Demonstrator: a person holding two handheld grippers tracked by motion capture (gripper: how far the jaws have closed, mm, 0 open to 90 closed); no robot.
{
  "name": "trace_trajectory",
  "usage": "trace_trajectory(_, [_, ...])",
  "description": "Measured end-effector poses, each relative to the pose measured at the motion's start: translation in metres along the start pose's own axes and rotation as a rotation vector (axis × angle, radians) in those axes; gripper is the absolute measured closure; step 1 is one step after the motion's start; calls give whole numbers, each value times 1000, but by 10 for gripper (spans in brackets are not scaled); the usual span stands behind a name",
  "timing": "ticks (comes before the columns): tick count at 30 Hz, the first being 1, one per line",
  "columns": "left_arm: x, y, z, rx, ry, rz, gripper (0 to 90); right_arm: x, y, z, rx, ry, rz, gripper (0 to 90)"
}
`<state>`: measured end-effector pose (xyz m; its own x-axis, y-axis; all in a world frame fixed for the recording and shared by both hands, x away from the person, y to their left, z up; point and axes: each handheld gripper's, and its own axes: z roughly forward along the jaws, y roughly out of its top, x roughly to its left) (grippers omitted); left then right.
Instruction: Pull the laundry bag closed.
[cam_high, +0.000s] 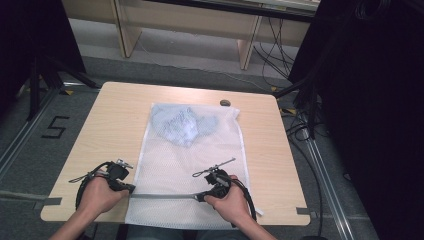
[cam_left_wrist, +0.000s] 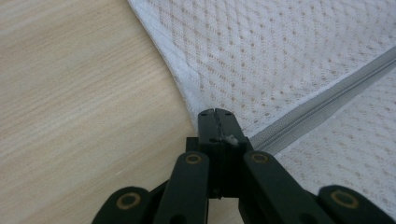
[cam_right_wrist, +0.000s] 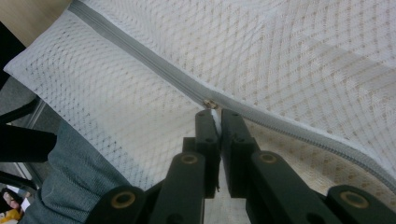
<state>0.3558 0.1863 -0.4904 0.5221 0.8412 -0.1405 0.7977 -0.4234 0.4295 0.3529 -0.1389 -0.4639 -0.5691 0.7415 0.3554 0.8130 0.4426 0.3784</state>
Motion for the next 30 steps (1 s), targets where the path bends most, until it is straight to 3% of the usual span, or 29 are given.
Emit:
trace_trajectory(1, [0,0,0,-3,-2,0,898,1,0,0,5,1,17,870])
trace_trajectory(8, [0,0,1,-7,-4,-3,898,-4,-2,-3,4,-9,4,870])
trace_trajectory(11, [0,0,0,-6,-4,0,898,-2,-3,-4,10,-11,36,870])
trace_trajectory(12, [0,0,0,-6,-3,0,897,-5,-3,-4,-2,-8,-12,870])
trace_trajectory(13, [0,0,1,-7,-4,-2,897,-4,-3,-5,11,-10,22,870])
trace_trajectory(14, [0,0,0,-6,-4,-1,897,-4,-3,-5,13,-8,26,870])
trace_trajectory(20, [1,0,1,-5,-9,10,897,-4,-4,-5,3,-6,12,870])
trace_trajectory(24, [0,0,0,-5,-5,-5,898,-6,-4,-7,2,-17,12,870])
trace_trajectory(26, [0,0,0,-5,-4,0,897,-7,-5,-8,4,-11,21,870])
trace_trajectory(27, [1,0,1,-5,-9,7,897,-6,-5,-9,15,-13,48,870])
trace_trajectory(30, [0,0,0,-2,-1,-3,898,-10,-6,-9,-1,-18,20,870])
